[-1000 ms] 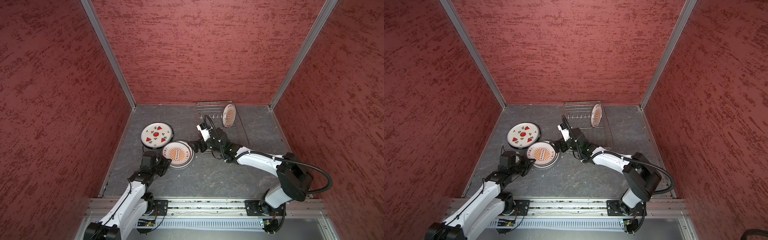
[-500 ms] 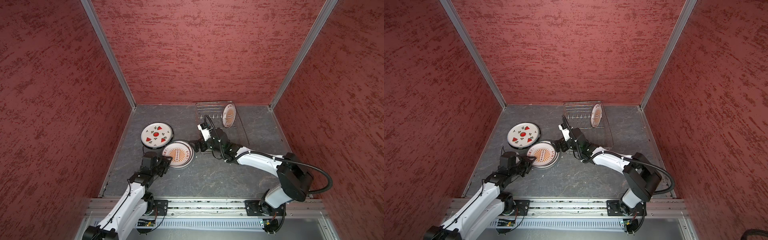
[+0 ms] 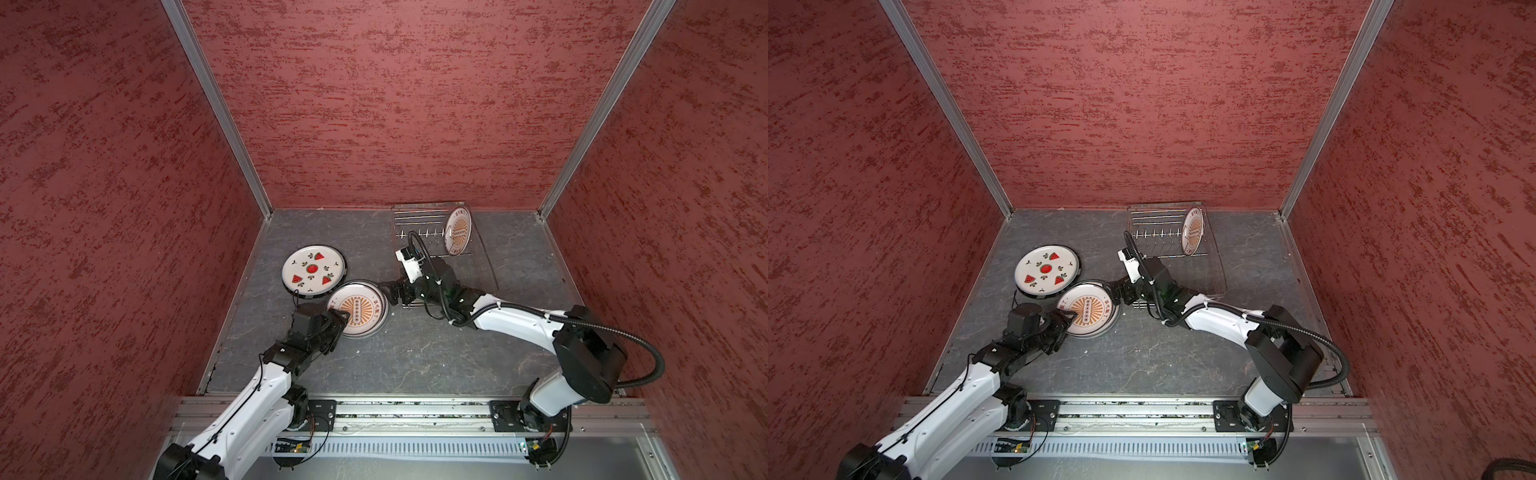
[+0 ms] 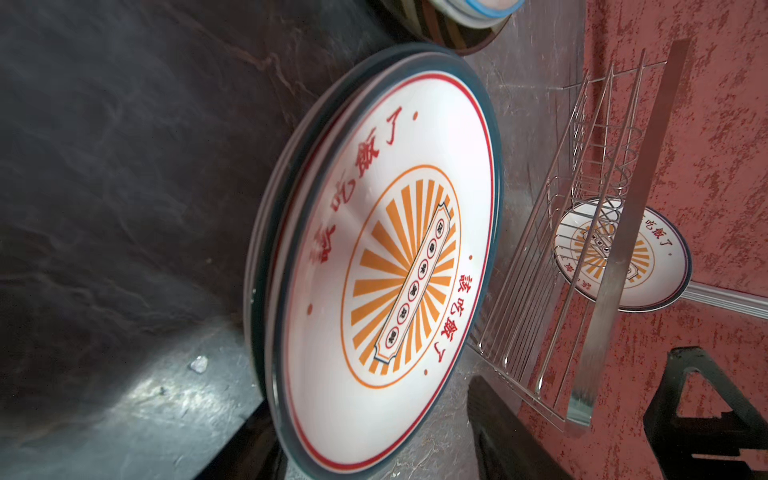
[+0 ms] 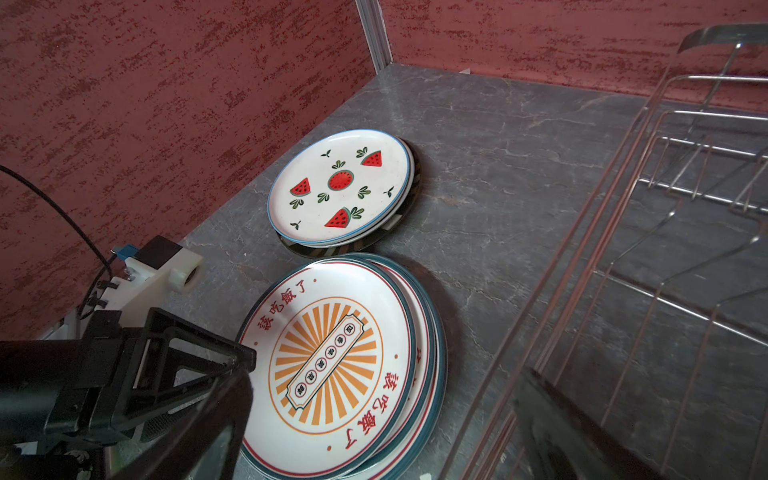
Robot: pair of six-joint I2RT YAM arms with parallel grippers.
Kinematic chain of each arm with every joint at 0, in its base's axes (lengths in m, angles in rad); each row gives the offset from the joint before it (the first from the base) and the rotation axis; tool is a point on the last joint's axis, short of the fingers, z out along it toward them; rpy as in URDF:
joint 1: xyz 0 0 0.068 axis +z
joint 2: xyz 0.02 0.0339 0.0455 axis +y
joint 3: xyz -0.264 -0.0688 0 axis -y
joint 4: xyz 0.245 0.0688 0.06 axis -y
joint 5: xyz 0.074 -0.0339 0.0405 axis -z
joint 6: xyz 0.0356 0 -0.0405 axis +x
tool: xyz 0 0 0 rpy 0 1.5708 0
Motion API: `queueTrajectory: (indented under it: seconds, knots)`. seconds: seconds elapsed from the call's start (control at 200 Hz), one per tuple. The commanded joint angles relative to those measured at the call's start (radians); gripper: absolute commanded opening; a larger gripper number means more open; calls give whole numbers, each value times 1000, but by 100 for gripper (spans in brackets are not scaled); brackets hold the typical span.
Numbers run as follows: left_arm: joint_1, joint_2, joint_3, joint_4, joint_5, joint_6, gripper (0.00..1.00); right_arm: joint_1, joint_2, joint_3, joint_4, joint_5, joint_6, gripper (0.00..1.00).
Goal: Unload the plates from the dish rack
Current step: 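Lower the sunburst plate onto the sunburst stack with the left gripper while right withdraws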
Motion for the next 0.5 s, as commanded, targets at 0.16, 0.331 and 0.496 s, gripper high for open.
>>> queueTrajectory:
  seconds: [0.16, 0.331, 0.496]
  knots:
    - [-80, 28, 50, -24, -95, -4, 72, 5, -20, -10, 10, 34, -15, 99]
    - [-76, 26, 47, -31, -106, -9, 85, 5, -20, -13, 6, 44, -15, 99]
    - [-75, 13, 49, -41, -99, -9, 86, 5, -28, -16, 1, 56, -17, 99]
